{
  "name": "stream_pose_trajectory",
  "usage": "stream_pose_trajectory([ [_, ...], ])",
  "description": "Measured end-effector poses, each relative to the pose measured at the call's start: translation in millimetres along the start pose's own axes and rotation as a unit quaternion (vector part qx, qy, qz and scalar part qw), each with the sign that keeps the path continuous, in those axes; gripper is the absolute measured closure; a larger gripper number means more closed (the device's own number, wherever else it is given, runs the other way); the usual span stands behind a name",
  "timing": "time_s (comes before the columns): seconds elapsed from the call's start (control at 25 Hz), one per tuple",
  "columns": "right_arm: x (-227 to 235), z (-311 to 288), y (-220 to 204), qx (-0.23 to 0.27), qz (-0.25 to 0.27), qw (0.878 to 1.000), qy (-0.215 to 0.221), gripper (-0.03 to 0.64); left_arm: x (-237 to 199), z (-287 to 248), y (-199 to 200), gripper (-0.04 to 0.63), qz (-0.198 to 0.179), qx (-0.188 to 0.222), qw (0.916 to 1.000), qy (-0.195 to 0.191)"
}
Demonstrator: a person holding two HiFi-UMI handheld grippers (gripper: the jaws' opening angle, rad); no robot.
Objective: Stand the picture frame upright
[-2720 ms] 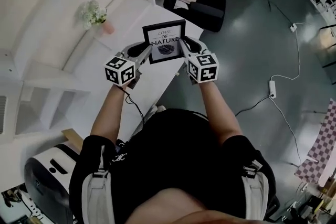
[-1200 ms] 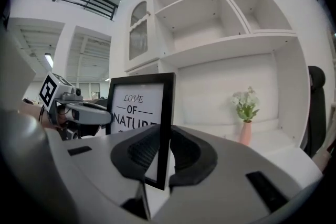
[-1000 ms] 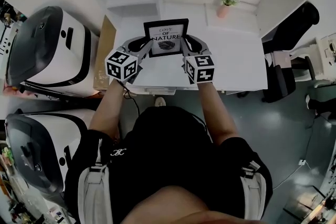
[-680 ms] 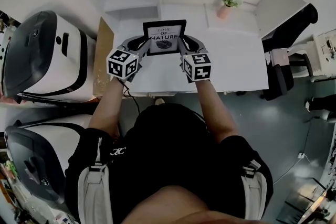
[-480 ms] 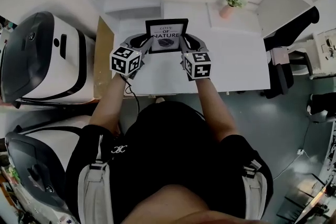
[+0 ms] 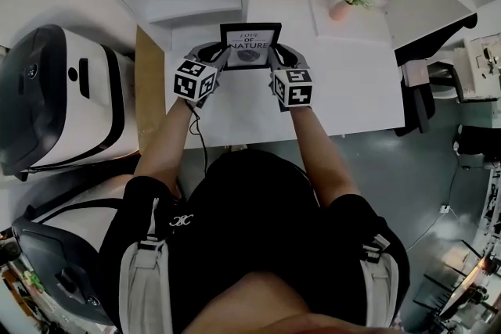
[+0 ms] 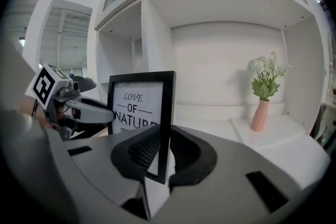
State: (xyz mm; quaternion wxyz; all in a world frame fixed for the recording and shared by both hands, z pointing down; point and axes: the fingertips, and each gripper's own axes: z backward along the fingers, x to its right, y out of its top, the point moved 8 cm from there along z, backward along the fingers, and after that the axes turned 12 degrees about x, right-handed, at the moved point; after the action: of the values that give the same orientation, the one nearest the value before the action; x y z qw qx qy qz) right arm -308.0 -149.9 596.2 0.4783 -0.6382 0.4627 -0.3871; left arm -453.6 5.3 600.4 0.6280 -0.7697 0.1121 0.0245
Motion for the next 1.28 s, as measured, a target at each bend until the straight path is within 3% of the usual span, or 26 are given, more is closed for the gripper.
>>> stream_pose_trajectory([
  [0.52,12.4,-48.5,-20.3,-0.031,0.016,0.999,-0.011,0.555,-34.8,-34.7,-31.0,0.508,0.022,-0.013,0.9996,0.015],
  [0.92,20.3,-60.3,-37.5,-0.049,0.005,0.998,-0.025,0.555,-40.4,-49.9,-42.4,0.508,0.003,-0.029,0.9995,0.014],
  [1.28,24.2,-62.9,-39.1,-0.037,-0.004,0.999,-0.013,0.544,-41.5,-50.0,-44.3,0.495,0.009,-0.014,0.9996,0.021],
])
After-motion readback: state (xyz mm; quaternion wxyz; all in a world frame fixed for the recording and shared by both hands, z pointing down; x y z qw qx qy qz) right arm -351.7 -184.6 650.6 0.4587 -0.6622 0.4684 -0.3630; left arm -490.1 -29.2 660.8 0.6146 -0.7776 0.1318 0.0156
